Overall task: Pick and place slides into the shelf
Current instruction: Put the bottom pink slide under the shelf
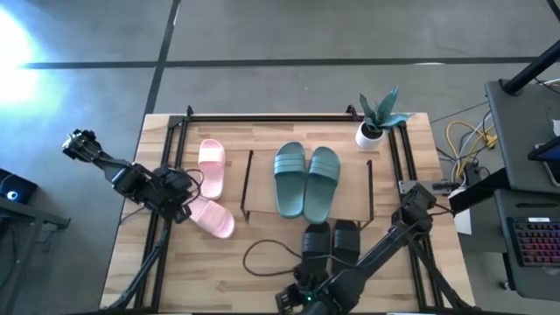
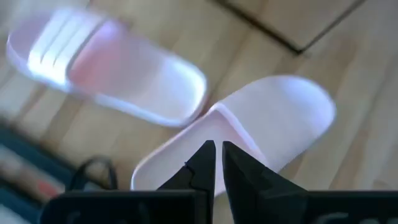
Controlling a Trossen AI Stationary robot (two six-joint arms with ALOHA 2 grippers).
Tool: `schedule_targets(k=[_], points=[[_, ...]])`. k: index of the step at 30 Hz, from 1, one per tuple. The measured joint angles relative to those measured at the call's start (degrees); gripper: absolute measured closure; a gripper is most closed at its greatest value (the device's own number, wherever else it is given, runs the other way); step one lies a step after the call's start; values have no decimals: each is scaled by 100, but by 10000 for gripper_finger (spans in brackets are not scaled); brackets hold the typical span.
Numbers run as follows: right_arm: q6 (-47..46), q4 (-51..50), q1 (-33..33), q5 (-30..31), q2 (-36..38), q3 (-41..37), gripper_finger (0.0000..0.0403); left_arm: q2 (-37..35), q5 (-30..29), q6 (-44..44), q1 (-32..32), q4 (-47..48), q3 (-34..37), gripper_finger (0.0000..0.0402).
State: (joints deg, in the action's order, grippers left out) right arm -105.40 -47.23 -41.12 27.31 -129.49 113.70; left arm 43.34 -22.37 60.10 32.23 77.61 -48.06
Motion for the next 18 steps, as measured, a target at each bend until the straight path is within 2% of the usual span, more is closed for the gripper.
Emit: schedule_targets(k=[4, 8, 12, 18], points=[[57, -108, 37, -307, 0, -6, 364, -228, 532, 226, 2, -373, 438, 387], [45, -97, 62, -335, 0, -14, 364, -459, 810, 133, 2, -1227, 1146, 387], [-51, -44, 70, -373, 0, -14, 364, -859, 828, 85, 4, -2320, 1745, 387], [-362, -15, 49, -525, 0, 29, 364, -1690, 731, 223, 4, -2499, 2218, 364]])
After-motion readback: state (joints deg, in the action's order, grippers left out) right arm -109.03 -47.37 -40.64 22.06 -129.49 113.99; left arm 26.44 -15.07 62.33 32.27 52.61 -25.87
